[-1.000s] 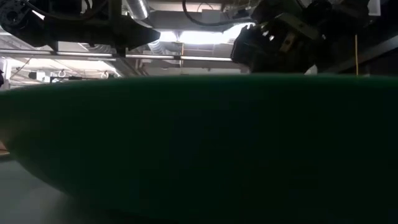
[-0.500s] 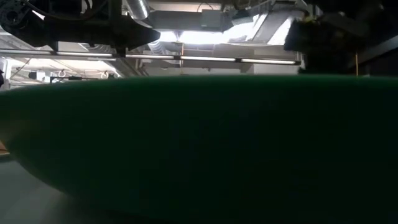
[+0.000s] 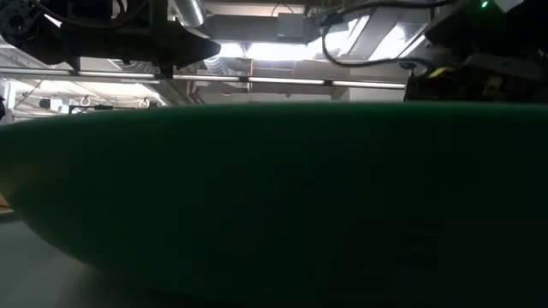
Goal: Stack plastic plates
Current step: Move the stack of plates to the center of the table
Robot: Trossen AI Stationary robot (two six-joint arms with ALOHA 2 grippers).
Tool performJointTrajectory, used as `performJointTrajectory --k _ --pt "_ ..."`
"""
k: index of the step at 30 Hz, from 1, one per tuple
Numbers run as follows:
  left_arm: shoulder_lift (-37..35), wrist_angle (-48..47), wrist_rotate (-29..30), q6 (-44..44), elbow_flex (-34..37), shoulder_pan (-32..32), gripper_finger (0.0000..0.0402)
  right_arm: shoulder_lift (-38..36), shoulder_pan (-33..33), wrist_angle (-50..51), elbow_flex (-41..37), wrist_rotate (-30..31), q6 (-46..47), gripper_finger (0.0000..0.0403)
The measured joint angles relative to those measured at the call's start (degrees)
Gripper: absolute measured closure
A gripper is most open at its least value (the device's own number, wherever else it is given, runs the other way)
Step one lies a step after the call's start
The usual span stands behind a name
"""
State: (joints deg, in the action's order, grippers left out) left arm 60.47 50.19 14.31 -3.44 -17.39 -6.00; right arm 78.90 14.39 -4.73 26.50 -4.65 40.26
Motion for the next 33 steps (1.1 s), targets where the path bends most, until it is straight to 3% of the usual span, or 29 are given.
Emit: performJointTrajectory --k 9,24,33 --pt "0.0 0.0 0.03 -0.02 0.0 0.0 0.0386 8.09 0.0 -12.43 0.14 -6.09 1.32 0.0292" --pt "0.0 -0.04 0.01 -0.04 0.0 0.02 0.0386 15.2 -0.15 -8.43 8.14 -8.92 -0.58 0.0292" --pt "0.0 -0.22 0.03 -0.15 0.0 0.0 0.0386 16.62 -0.17 -8.77 8.61 -9.41 -1.27 0.0292"
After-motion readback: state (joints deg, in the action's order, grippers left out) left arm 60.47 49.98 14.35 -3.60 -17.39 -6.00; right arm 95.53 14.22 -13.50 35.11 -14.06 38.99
